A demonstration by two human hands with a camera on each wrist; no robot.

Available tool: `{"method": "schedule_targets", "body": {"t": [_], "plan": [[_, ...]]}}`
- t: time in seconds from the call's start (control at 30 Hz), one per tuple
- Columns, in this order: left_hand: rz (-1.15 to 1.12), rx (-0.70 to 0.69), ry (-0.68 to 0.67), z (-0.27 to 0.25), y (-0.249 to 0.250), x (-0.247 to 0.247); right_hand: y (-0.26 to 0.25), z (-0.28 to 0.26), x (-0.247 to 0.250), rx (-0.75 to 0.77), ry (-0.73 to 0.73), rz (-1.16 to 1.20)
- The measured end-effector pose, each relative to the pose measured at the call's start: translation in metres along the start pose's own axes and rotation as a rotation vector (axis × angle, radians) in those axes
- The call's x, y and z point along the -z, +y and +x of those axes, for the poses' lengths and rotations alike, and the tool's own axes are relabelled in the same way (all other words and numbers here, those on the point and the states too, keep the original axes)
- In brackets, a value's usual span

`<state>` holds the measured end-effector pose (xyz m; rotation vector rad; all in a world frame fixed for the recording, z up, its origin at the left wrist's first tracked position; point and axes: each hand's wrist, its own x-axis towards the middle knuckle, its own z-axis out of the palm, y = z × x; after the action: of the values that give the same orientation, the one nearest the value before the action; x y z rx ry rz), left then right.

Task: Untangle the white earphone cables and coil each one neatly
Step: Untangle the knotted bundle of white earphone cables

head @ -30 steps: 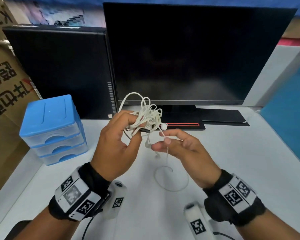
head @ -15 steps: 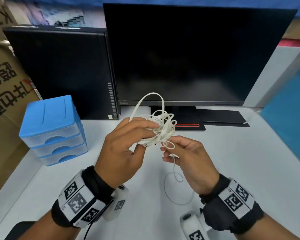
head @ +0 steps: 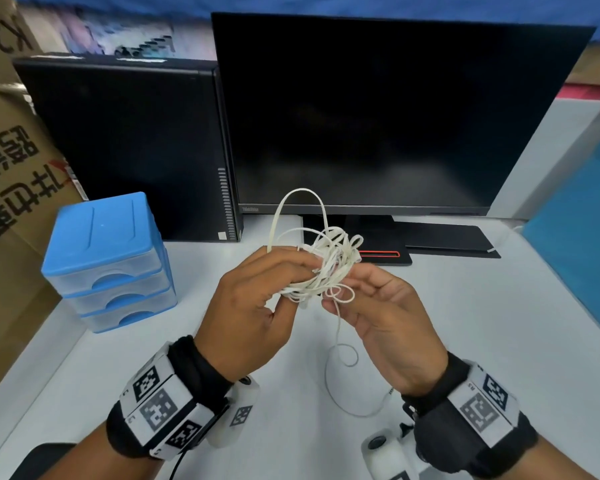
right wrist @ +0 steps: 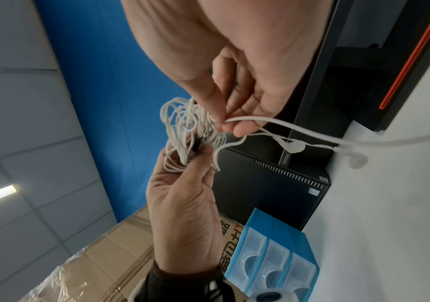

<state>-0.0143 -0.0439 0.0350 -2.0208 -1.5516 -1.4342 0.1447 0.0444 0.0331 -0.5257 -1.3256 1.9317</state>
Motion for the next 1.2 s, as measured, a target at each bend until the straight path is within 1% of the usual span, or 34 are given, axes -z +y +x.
{"method": "schedule_targets", "body": {"t": [0.07, 0.13, 0.27, 0.33, 0.4, 0.5, 0.57, 0.67, 0.73, 0.8, 0.9, 0.97, 1.0, 1.07, 1.13, 1.2], "plan": [[-0.009, 0.009, -0.03, -0.002, 0.0, -0.003, 0.002, 0.0, 0.0, 0.038, 0.049, 0.041], [-0.023, 0.018, -0.051, -0.004, 0.002, -0.006, 0.003, -0.002, -0.001, 0.075, 0.113, 0.028], [-0.078, 0.047, 0.002, -0.002, 0.003, -0.004, 0.004, -0.004, -0.006, 0.13, 0.242, -0.155], [-0.084, 0.047, 0.005, -0.001, 0.002, -0.002, 0.003, -0.003, -0.006, 0.134, 0.255, -0.173], [-0.08, 0.047, -0.017, -0.001, 0.002, -0.002, 0.001, -0.003, -0.006, 0.158, 0.251, -0.132], [-0.08, 0.043, -0.043, -0.004, 0.003, -0.005, -0.001, -0.003, -0.006, 0.248, 0.252, -0.127], [-0.067, 0.021, -0.043, -0.004, 0.004, -0.007, -0.002, -0.003, -0.006, 0.278, 0.223, -0.169], [-0.03, -0.008, -0.067, -0.003, 0.002, -0.006, -0.004, -0.002, -0.002, 0.263, 0.134, -0.218], [0.002, -0.022, -0.116, -0.003, -0.001, -0.005, -0.01, -0.001, 0.002, 0.23, 0.074, -0.211], [0.03, -0.037, -0.183, -0.002, -0.003, -0.005, -0.015, -0.002, 0.005, 0.231, 0.037, -0.276], [0.059, -0.048, -0.26, -0.004, -0.005, -0.006, -0.018, -0.006, 0.004, 0.367, -0.011, -0.506], [0.086, -0.054, -0.295, -0.005, -0.005, -0.005, -0.018, -0.008, 0.002, 0.404, -0.047, -0.615], [0.097, -0.059, -0.305, -0.005, -0.005, -0.004, -0.019, -0.009, 0.002, 0.382, -0.066, -0.636], [0.107, -0.073, -0.312, -0.006, -0.005, -0.003, -0.023, -0.008, 0.004, 0.276, -0.085, -0.626], [0.124, -0.094, -0.322, -0.005, -0.003, -0.003, -0.028, -0.005, 0.007, 0.171, -0.067, -0.597], [0.136, -0.117, -0.338, -0.007, 0.0, -0.006, -0.03, 0.0, 0.01, 0.154, -0.042, -0.655]]}}
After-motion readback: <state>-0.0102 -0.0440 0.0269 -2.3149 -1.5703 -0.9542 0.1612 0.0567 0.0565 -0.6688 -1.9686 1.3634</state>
